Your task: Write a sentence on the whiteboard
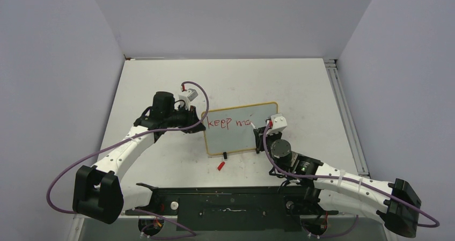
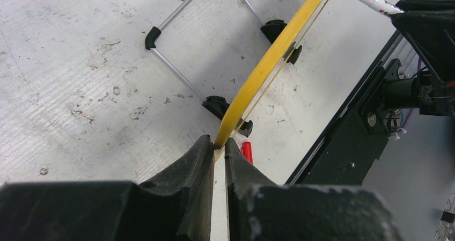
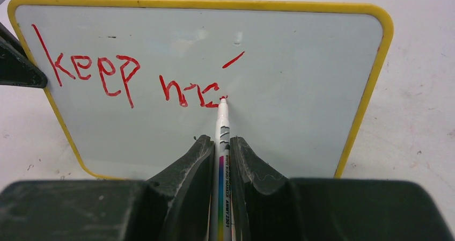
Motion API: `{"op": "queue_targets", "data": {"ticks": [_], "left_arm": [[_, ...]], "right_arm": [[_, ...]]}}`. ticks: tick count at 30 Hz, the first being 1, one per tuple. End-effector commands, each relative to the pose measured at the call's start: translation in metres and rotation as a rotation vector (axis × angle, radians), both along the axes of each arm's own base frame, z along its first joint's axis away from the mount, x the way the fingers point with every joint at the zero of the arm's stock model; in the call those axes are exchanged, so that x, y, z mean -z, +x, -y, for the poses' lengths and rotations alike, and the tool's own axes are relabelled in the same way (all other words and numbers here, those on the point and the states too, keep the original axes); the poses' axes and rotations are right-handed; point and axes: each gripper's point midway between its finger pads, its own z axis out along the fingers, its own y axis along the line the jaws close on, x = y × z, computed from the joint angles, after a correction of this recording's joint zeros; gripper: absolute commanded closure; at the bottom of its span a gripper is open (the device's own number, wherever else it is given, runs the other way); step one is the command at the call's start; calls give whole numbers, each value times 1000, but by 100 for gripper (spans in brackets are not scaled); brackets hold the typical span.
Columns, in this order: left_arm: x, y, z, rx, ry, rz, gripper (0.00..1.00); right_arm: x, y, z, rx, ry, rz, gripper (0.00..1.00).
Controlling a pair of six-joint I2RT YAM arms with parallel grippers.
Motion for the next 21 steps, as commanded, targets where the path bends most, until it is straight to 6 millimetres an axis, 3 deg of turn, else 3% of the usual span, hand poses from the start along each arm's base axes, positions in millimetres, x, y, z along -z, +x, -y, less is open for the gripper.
{"op": "queue_targets", "data": {"ticks": [1,21], "left_arm": [[-22,4,4,6,-32,58,100],[-22,4,4,6,-32,57,100]], "right_arm": [[-11,3,4,36,26,26,95],[-29,3,-11,-21,59,70,95]]}}
